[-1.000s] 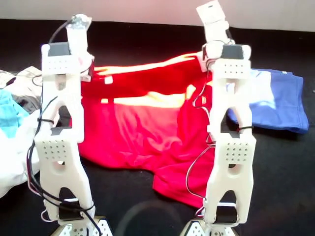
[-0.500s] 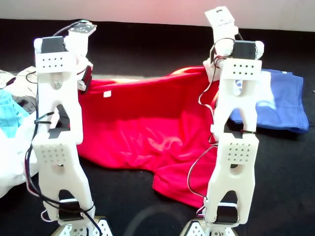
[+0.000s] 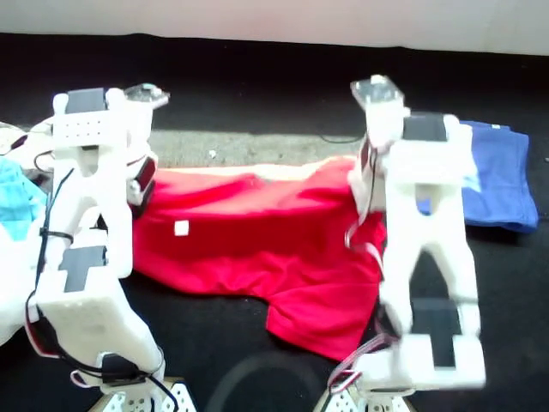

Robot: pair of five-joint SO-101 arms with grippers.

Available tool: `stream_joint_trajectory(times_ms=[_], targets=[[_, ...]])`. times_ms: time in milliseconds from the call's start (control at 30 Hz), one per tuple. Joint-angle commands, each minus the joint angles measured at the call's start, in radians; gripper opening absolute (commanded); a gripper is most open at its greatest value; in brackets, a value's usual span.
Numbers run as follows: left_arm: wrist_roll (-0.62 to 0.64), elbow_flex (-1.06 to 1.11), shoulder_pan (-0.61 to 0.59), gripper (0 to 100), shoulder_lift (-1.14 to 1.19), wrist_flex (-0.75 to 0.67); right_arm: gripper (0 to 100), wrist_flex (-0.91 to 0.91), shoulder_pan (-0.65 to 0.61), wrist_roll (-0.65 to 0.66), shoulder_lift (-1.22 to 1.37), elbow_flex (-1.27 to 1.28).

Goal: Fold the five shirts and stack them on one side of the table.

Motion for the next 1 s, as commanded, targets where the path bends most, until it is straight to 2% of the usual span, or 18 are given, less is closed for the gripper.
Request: stream_joint_trajectory(times_ms=[0, 133, 300, 500, 733, 967], targets=[[-0.035, 0.067, -0.025, 1, -0.076, 0.008, 0.5, -0.074, -0.004, 0.051, -0.251, 0.334], [-0.058, 0.130, -0.047, 1, -0.079, 0.008, 0.5, -0.117, 0.035, 0.114, -0.403, 0.565], [-0.089, 0.199, -0.061, 1, -0.079, 0.006, 0.5, -0.119, 0.091, 0.196, -0.518, 0.708], [-0.092, 0.208, -0.062, 1, -0.110, 0.012, 0.5, 0.018, 0.117, 0.259, -0.604, 0.661], [-0.094, 0.315, -0.054, 1, -0.213, 0.012, 0.5, 0.124, 0.116, 0.298, -0.654, 0.633], [-0.114, 0.406, -0.056, 1, -0.160, -0.117, 0.5, 0.116, 0.114, 0.367, -0.661, 0.736]])
